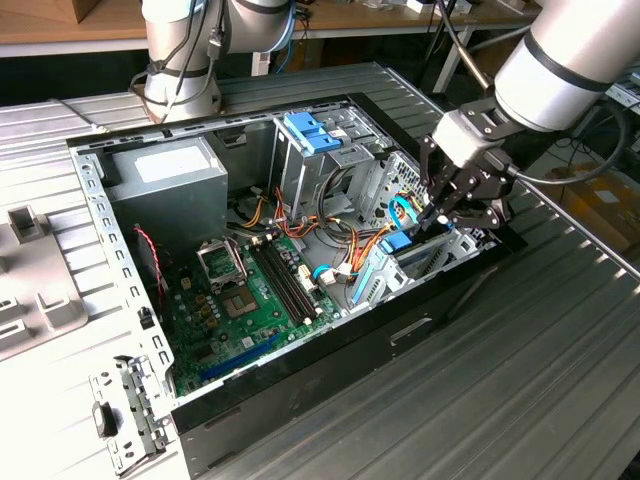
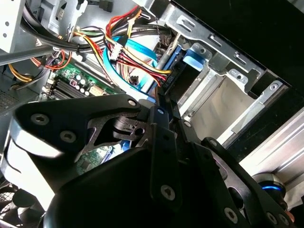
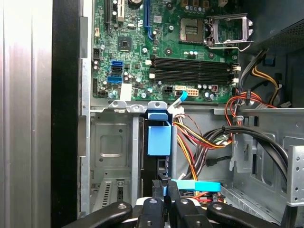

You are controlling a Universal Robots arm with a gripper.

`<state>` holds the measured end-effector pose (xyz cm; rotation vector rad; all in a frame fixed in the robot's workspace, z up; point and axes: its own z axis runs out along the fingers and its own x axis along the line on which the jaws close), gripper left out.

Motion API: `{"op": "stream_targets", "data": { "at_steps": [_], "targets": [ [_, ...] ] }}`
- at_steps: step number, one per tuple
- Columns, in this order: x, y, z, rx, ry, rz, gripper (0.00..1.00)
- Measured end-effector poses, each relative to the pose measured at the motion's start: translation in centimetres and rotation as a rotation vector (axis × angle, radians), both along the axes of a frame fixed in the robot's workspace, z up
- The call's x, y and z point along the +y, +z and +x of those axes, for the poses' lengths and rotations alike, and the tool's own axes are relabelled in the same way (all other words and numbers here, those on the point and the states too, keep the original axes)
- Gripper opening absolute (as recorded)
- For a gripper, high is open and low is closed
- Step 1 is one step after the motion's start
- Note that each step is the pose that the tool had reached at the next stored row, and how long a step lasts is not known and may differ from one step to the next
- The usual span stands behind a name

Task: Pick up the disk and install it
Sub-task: 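Insert the second disk wire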

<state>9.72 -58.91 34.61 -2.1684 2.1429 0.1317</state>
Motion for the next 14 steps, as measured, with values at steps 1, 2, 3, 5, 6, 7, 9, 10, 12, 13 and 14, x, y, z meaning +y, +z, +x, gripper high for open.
{"op": "stream_targets", "data": {
  "at_steps": [1, 2, 3, 5, 6, 7, 9, 10, 12, 13, 14],
  "targets": [
    [-0.01, -0.01, 0.0, 0.0, 0.0, 0.0, 0.16],
    [-0.01, 0.0, 0.0, 0.0, 0.0, 0.0, 0.16],
    [-0.01, -0.01, 0.0, 0.0, 0.0, 0.0002, 0.16],
    [-0.02, 0.03, 0.07, 0.0, 0.001, 0.0003, 0.16],
    [-0.02, 0.09, 0.12, 0.0, 0.001, 0.0008, 0.16],
    [0.01, 0.18, 0.17, 0.0, 0.001, 0.0008, 0.16],
    [0.09, 0.25, 0.22, 0.0, 0.002, 0.0005, 0.16],
    [0.18, 0.29, 0.25, 0.0, 0.002, 0.0005, 0.16],
    [0.44, 0.33, 0.3, -0.0001, 0.005, 0.0005, 0.16],
    [0.45, 0.33, 0.31, 0.0, 0.006, 0.0005, 0.16],
    [0.45, 0.33, 0.31, 0.0, 0.006, 0.0006, 0.16]
  ]
}}
